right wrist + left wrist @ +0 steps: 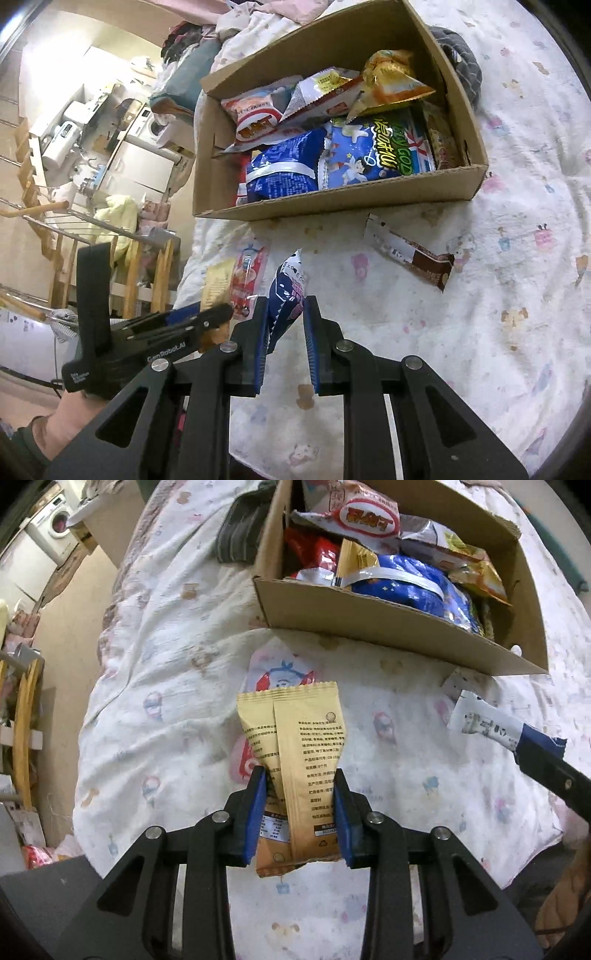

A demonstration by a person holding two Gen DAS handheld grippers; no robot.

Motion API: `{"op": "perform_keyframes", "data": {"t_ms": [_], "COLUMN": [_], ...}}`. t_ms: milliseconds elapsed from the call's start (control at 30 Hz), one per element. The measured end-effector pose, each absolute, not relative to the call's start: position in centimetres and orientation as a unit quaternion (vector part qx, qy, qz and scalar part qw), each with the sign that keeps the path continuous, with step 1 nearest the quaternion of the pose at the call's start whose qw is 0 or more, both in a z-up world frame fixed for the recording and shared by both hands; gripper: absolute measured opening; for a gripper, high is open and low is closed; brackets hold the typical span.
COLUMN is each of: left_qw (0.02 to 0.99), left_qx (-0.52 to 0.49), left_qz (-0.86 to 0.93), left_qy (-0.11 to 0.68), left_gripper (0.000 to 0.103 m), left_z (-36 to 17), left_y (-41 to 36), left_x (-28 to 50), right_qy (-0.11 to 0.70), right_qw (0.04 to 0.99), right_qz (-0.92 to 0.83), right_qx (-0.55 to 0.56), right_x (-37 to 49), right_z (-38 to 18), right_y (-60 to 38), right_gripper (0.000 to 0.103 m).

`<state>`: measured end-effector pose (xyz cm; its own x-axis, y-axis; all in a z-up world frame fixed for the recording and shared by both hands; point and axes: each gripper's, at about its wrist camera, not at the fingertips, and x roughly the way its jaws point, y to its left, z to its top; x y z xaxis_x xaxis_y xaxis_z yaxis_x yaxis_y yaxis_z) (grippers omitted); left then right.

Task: Organize snacks
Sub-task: 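Grasp the tan bar with the left tool while the right tool carries the blue stick into the box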

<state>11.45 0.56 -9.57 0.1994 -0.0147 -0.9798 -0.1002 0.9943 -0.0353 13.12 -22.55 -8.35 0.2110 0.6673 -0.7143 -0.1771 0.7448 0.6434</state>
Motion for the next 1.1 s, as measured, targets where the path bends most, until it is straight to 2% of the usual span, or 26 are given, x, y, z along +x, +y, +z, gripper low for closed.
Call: {"op": "perform_keyframes", "data": {"t_ms": [267,567,733,1000,1100], "left_qw": [0.816,0.861,0.867,0.867,0.881], "left_qx": [-0.032,-0.027,-0.019,0.001,0.018], "left_qz": [0.026,0.016,0.008,-0.004,-0.002], "left_qy": [0.576,0.508,0.498,0.499,0.472], "left_gripper": [0.03,0.03,0.03,0.03,0.03], "left_z": [-3.8,1.8,2.3,0.2,-0.2], "left_y": [0.3,0.4,0.2,-0.5,-0.7], "left_x": [10.4,15.7,18.3,21.9,22.6], "right_qy": [0.528,0.453,0.452,0.474,0.488], "right_qw": [0.762,0.8,0.805,0.808,0.803], "right_qz": [0.287,0.261,0.251,0.244,0.238], "right_qx": [0.242,0.294,0.292,0.249,0.245], "right_x": [12.8,16.6,19.1,23.0,24.0], "right_z": [-5.7,-1.5,-1.6,-3.0,-4.4], "right_y": [-24.2,-27.9,-27.7,-26.6,-26.3], "right_gripper": [0.019,0.019,0.019,0.019,0.019]}}
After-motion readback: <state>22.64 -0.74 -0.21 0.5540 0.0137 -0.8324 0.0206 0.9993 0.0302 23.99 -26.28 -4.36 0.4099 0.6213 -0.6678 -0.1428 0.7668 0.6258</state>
